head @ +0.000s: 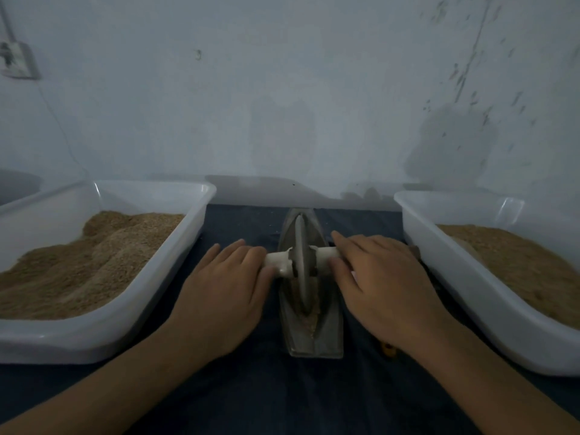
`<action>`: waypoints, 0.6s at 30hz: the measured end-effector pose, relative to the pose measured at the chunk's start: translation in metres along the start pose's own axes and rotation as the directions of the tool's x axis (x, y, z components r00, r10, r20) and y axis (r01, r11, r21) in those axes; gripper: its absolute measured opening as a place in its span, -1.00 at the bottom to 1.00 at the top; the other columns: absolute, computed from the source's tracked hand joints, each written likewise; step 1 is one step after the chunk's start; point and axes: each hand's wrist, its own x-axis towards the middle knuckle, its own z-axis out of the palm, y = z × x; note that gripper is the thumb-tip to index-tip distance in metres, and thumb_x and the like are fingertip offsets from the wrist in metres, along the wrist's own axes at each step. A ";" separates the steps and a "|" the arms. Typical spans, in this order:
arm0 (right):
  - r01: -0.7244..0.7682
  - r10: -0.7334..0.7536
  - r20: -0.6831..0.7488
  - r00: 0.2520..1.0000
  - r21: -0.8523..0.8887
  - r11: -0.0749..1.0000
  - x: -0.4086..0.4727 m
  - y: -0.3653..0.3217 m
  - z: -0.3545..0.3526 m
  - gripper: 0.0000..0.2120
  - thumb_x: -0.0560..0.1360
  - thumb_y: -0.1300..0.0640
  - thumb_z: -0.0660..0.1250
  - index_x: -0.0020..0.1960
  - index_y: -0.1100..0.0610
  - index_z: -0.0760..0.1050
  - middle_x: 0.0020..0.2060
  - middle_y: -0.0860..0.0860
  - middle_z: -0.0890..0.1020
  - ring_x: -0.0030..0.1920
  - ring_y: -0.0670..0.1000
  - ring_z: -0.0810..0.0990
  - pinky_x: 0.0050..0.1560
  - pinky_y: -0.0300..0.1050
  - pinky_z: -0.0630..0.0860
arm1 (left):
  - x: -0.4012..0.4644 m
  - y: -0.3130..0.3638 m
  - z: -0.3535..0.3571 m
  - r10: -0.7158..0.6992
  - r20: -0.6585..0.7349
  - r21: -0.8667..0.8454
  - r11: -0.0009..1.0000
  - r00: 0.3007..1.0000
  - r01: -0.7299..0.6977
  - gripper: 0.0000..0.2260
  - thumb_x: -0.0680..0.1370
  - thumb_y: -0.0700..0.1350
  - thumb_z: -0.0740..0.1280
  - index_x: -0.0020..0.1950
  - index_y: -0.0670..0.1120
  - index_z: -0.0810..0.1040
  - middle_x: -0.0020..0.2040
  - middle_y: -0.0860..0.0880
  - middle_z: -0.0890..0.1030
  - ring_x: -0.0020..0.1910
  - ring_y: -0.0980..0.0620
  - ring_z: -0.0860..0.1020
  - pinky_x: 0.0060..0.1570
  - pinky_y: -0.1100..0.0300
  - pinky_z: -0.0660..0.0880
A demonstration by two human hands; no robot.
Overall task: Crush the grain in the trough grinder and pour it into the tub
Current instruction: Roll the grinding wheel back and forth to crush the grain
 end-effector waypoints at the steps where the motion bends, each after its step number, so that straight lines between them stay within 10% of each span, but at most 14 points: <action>1: -0.023 0.023 0.035 0.999 0.011 1.000 0.010 0.002 0.006 -0.47 0.69 -0.18 -0.07 0.47 0.01 0.47 0.19 -0.10 0.64 0.18 -0.03 0.57 0.27 -0.01 0.42 | 0.009 0.001 0.005 -0.014 -0.013 0.026 1.000 1.000 0.014 -0.67 0.72 0.16 -0.07 0.09 0.13 0.46 0.07 0.12 0.60 0.24 0.02 0.55 0.40 -0.11 0.41; 6: -0.172 0.169 0.112 0.979 0.014 0.985 0.070 0.019 0.045 -0.56 0.71 -0.13 -0.10 -0.11 0.02 0.44 -0.17 -0.03 0.54 -0.07 0.12 0.58 -0.05 0.03 0.34 | 0.083 0.003 0.020 -0.097 0.037 0.223 0.971 0.995 0.086 -0.54 0.64 0.16 -0.23 -0.14 0.07 0.39 -0.20 0.10 0.45 -0.19 0.01 0.44 0.09 -0.04 0.40; 9: -0.241 0.236 0.166 0.958 0.013 0.970 0.093 0.022 0.054 -0.58 0.70 -0.11 -0.14 -0.06 0.05 0.41 -0.02 0.08 0.60 0.02 0.19 0.57 0.02 0.10 0.35 | 0.118 0.000 0.022 -0.138 0.113 0.268 0.958 0.984 0.104 -0.47 0.58 0.12 -0.26 -0.09 0.00 0.49 -0.18 0.02 0.53 -0.25 -0.05 0.41 -0.15 0.00 0.31; 14: -0.153 0.152 0.074 0.986 0.009 0.988 0.059 0.017 0.046 -0.62 0.71 -0.11 -0.10 -0.07 0.00 0.40 -0.17 -0.04 0.49 -0.10 0.09 0.53 0.03 0.08 0.42 | 0.084 0.005 0.021 -0.106 -0.011 0.118 0.987 0.994 0.106 -0.58 0.66 0.17 -0.11 -0.23 0.07 0.39 -0.24 0.07 0.52 -0.25 0.02 0.42 0.03 -0.01 0.45; 18: -0.006 0.007 -0.033 0.999 0.009 1.000 0.005 0.010 0.022 -0.58 0.70 -0.14 -0.04 0.37 -0.07 0.47 0.11 -0.15 0.60 0.08 -0.05 0.54 0.21 -0.02 0.41 | 0.026 -0.003 0.006 -0.011 0.006 -0.108 0.994 1.000 0.012 -0.63 0.69 0.20 -0.02 0.15 0.15 0.56 0.00 0.19 0.61 -0.01 0.15 0.53 0.20 0.04 0.44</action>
